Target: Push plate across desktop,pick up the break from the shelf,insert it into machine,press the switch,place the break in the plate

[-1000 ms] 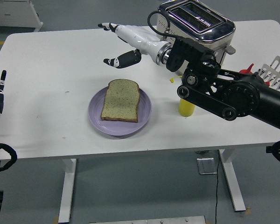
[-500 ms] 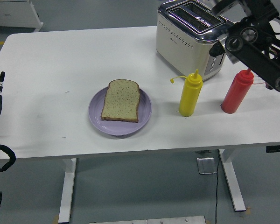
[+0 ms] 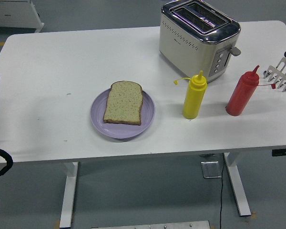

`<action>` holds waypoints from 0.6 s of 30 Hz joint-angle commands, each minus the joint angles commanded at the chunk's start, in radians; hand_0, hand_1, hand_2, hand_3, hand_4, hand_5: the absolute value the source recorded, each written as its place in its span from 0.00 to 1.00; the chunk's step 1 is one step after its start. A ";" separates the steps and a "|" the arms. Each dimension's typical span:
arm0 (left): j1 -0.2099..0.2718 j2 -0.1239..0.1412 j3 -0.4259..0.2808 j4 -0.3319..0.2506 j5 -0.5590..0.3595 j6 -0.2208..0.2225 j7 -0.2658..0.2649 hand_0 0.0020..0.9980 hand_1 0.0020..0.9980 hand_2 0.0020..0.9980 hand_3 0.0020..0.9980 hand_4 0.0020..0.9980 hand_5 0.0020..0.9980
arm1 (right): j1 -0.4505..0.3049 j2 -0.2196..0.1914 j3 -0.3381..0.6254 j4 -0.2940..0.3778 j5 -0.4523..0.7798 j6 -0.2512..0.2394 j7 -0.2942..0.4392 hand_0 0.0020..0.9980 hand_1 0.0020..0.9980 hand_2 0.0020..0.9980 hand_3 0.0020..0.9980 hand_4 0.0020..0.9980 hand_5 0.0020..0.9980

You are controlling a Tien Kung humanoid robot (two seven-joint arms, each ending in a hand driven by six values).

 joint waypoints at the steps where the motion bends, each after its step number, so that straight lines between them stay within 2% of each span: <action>1: 0.000 0.000 0.000 -0.001 0.000 0.000 0.000 0.85 0.91 0.91 0.79 0.66 1.00 | -0.019 -0.005 0.020 -0.002 0.030 0.003 -0.003 0.89 0.85 0.84 0.83 0.55 0.45; 8: 0.002 -0.001 -0.001 -0.003 0.000 0.000 0.001 0.85 0.91 0.91 0.79 0.66 1.00 | -0.170 -0.036 0.150 -0.017 0.270 0.027 -0.019 0.88 0.83 0.83 0.82 0.54 0.47; 18: 0.006 -0.004 -0.002 -0.005 0.001 0.000 0.001 0.85 0.91 0.91 0.79 0.66 1.00 | -0.370 -0.019 0.259 -0.016 0.480 0.065 -0.033 0.88 0.83 0.82 0.83 0.54 0.47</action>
